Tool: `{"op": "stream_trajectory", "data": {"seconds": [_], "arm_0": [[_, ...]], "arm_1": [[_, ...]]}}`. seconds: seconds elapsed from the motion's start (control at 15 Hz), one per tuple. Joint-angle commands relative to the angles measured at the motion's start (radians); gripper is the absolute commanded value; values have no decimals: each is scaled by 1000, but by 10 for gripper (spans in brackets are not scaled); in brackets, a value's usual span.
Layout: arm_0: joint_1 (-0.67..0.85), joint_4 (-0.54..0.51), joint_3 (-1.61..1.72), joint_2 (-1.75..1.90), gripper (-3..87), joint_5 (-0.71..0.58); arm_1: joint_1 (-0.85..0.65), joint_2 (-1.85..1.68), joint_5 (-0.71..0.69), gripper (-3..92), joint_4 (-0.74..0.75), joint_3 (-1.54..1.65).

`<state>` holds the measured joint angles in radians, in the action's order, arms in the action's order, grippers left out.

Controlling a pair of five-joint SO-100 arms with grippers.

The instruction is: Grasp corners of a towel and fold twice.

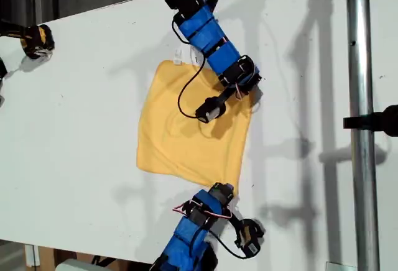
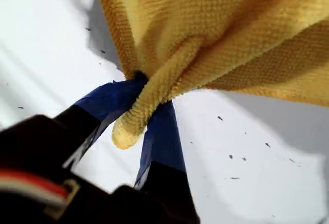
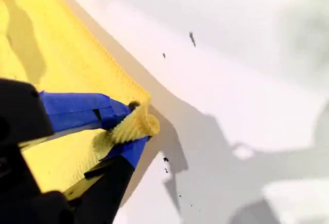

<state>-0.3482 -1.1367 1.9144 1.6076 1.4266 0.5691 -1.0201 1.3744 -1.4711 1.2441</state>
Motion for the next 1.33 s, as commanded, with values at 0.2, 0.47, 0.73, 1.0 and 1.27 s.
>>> {"op": "stream_trajectory", "data": {"seconds": [0.2,0.47,0.73,1.0,1.27], "arm_0": [[-97,-12,-34,163,-15,14],[-112,37,-94,201,-15,-84],[117,-48,-103,311,-15,-282],[431,-132,-87,298,-15,-434],[690,-103,-38,259,-15,-569]], "arm_1": [[80,-46,-115,-1,2,-270],[54,-66,-198,-1,57,-281],[-138,-242,-241,-1,-126,-147],[-394,-528,-249,-1,-227,178],[-664,-696,-247,-1,-261,413]]}}
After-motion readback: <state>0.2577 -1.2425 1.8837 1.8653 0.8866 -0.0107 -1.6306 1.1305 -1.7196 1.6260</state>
